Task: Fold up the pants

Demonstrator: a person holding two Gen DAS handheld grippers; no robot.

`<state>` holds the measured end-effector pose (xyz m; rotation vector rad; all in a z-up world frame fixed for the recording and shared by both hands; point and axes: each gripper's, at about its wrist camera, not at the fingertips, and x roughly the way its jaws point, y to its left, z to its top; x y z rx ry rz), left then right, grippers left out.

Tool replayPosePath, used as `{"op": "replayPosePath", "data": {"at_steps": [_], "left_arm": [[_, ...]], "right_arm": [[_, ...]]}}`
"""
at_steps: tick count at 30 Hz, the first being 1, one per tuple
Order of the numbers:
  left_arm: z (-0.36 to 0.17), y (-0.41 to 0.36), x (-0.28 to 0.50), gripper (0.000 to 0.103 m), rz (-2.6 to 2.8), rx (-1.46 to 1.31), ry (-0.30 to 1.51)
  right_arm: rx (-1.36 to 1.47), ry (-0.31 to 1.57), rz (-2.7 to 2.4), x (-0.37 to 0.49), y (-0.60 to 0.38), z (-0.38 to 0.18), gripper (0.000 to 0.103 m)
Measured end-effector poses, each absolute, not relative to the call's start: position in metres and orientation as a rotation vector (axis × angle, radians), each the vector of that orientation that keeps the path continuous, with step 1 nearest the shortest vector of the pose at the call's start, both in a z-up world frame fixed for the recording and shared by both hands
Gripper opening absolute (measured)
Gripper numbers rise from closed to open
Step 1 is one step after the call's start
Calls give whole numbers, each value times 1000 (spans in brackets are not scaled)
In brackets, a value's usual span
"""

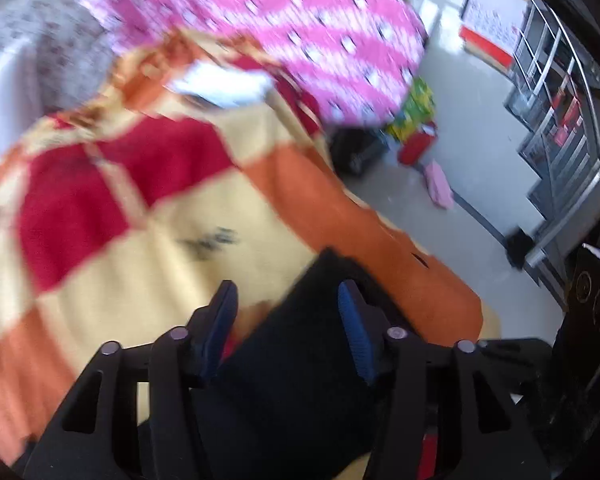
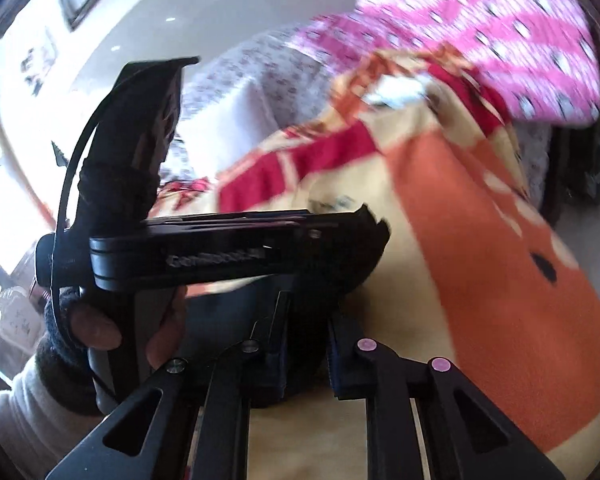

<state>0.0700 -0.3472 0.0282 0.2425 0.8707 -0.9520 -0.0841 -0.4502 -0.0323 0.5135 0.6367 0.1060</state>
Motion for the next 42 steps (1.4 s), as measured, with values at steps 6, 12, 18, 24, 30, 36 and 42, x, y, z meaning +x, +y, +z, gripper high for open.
{"op": "replayPosePath", "data": {"at_steps": [6,12,18,24,30,36,42], "left_arm": [[59,-220,74,80,-733,141,800],[14,-124,66,82,-547,36,904],[-34,-106,56,82,-510,-36,1031],[-43,-135,54,83,-526,-57,1031],[-43,-165,47,63,-503,9,1002],[-33,-178,41,11,-577,35,1011],[-10,-135,34,11,-549,8,958]], "right_arm": [[389,621,337,-64,-367,5,14],[348,800,505,-18,-283,-43,23],[381,829,529,-25,-290,-36,51],[405,789,352,-34,-337,-35,50],[405,810,295,-24,-352,-57,18],[393,796,296,-22,-352,-48,22],[344,771,369,-21,-327,-30,24]]}}
